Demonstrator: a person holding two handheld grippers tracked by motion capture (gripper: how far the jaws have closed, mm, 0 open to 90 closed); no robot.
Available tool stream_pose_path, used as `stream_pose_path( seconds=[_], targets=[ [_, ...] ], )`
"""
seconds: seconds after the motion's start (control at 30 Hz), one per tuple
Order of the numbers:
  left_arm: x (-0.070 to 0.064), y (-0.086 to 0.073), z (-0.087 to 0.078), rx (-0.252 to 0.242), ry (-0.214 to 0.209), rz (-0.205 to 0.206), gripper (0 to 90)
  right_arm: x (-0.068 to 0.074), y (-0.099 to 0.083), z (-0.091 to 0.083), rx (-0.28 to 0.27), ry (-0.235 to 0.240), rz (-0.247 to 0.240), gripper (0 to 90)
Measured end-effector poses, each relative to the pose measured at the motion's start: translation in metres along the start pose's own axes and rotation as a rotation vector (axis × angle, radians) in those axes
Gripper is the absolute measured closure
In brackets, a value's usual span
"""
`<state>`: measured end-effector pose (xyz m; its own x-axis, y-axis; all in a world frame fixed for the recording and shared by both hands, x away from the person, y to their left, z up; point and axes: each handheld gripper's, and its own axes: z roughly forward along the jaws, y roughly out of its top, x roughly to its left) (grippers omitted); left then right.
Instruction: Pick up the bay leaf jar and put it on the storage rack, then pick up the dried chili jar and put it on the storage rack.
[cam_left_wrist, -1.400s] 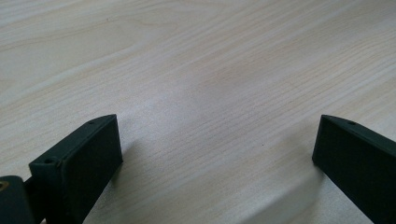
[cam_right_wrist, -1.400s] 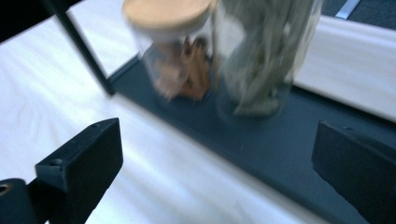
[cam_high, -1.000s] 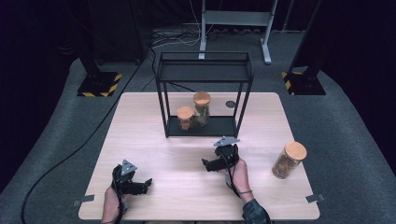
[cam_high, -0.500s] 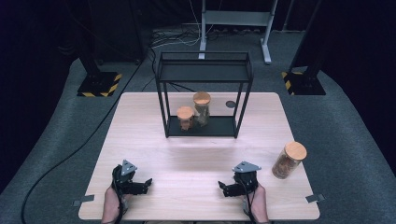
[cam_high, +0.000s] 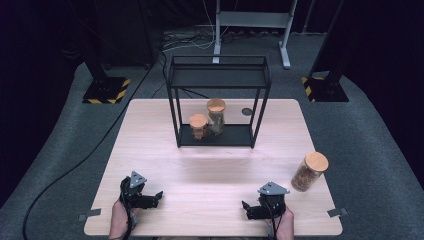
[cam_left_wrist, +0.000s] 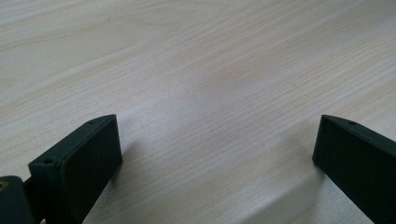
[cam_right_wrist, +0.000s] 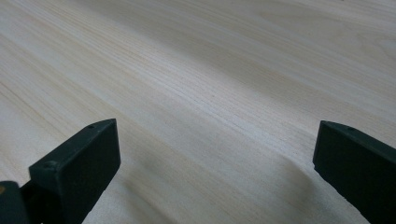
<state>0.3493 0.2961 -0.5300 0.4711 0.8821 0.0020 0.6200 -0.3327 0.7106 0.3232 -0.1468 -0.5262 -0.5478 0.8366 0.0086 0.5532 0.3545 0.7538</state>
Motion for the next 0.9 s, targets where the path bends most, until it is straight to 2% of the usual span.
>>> stream_pose_path(
  seconds=[0.17, 0.4, 0.67, 0.9],
  targets=[
    [-0.0002, -0.0001, 0.0000, -0.001, 0.001, -0.001, 0.6, 0.0030, 0.0006, 0.0017, 0.014, -0.017, -0.029, 0.5],
    [-0.0003, -0.0001, -0.0001, -0.001, 0.002, 0.000, 0.6, 0.0029, 0.0006, 0.0015, 0.012, -0.018, -0.029, 0.5],
    [-0.0004, -0.0002, -0.0002, -0.002, 0.003, 0.000, 0.6, -0.0006, -0.0005, -0.0014, -0.017, -0.012, 0.004, 0.4],
    [-0.0008, -0.0002, -0.0003, -0.003, 0.005, 0.002, 0.7, -0.0034, -0.0034, -0.0050, -0.022, -0.037, 0.041, 0.6]
  ],
)
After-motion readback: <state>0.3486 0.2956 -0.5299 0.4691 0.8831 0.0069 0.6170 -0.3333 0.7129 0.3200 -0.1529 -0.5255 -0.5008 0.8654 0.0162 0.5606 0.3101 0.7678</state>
